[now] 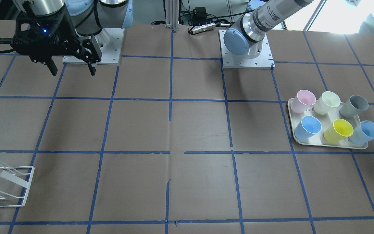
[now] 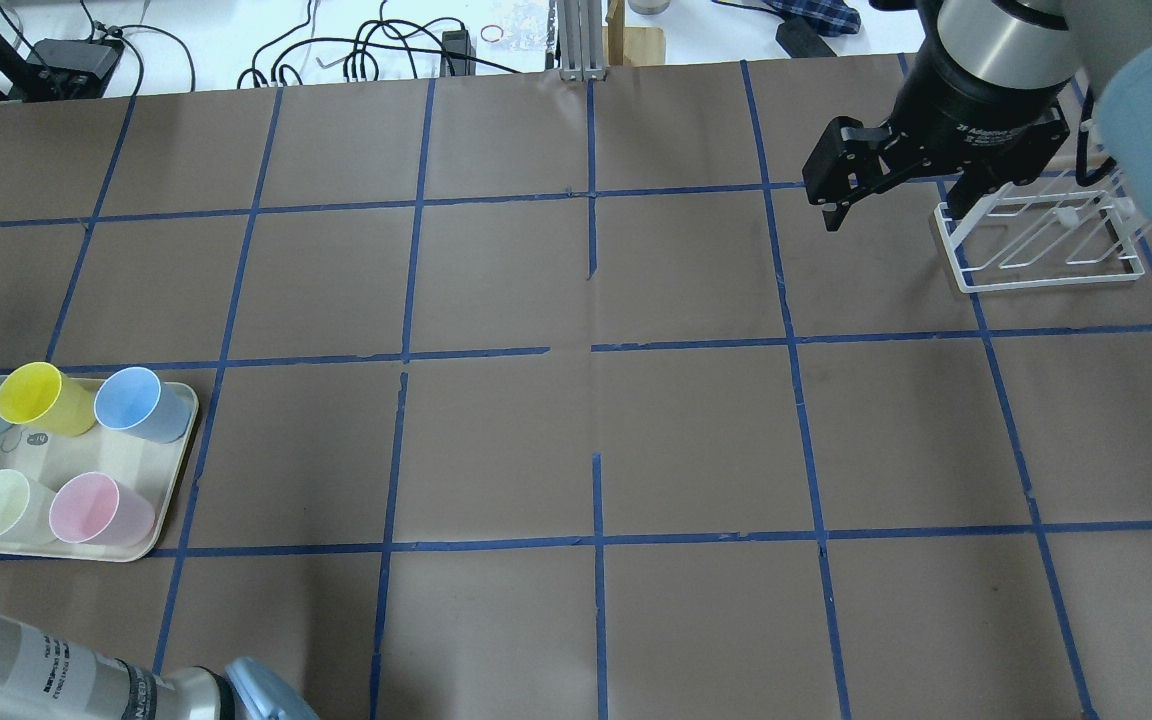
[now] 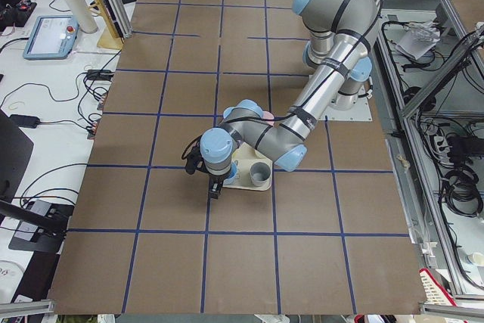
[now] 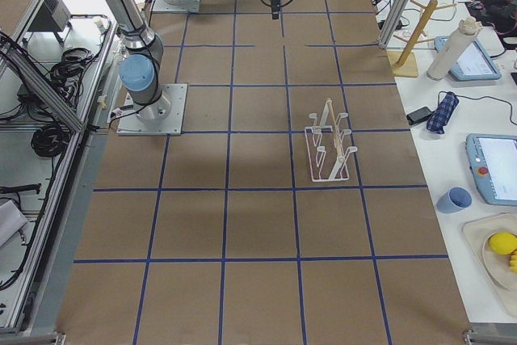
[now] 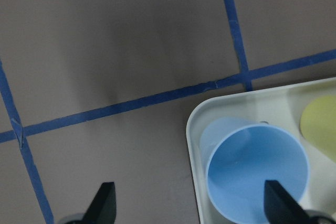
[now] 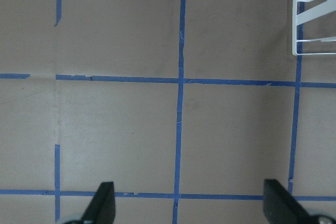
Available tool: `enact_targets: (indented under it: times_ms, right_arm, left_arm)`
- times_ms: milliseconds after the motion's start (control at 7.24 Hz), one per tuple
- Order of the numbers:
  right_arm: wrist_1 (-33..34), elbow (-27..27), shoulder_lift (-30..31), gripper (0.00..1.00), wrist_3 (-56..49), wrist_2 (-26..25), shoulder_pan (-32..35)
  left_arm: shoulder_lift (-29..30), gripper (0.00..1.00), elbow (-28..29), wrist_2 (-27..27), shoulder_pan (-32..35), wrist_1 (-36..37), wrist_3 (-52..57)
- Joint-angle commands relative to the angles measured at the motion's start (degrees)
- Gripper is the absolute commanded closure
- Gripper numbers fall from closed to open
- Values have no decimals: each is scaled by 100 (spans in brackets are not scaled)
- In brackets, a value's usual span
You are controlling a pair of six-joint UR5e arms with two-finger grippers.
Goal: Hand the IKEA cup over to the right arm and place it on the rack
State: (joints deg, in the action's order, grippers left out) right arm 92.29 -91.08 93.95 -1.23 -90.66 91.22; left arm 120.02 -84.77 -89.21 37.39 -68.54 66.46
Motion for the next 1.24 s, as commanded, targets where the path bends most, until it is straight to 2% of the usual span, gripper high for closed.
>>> enact_targets:
  times_ms: [0, 138, 415, 553, 691, 967, 1106]
  right_arm:
    - [43, 2, -8, 0, 0, -13, -8]
    - [61, 2, -17, 0, 18, 5, -8]
    - [52, -6, -8, 0, 9, -4, 1]
    - [43, 2, -8, 0, 18, 13, -8]
    - [8, 2, -17, 0, 53, 31, -43]
    - [-27, 2, 9, 0, -17, -21, -43]
    - [-27, -6, 10, 0, -9, -4, 0]
  left_arm:
    - [74, 1, -109, -70, 14, 8, 16]
    - [109, 3, -118, -131, 14, 16, 34]
    - [144, 27, -127, -149, 23, 43, 60]
    - [144, 46, -162, -149, 32, 43, 60]
    - [101, 79, -162, -158, 41, -53, 60]
    - [75, 100, -224, -149, 14, -98, 69]
    - [100, 100, -224, -149, 14, -89, 60]
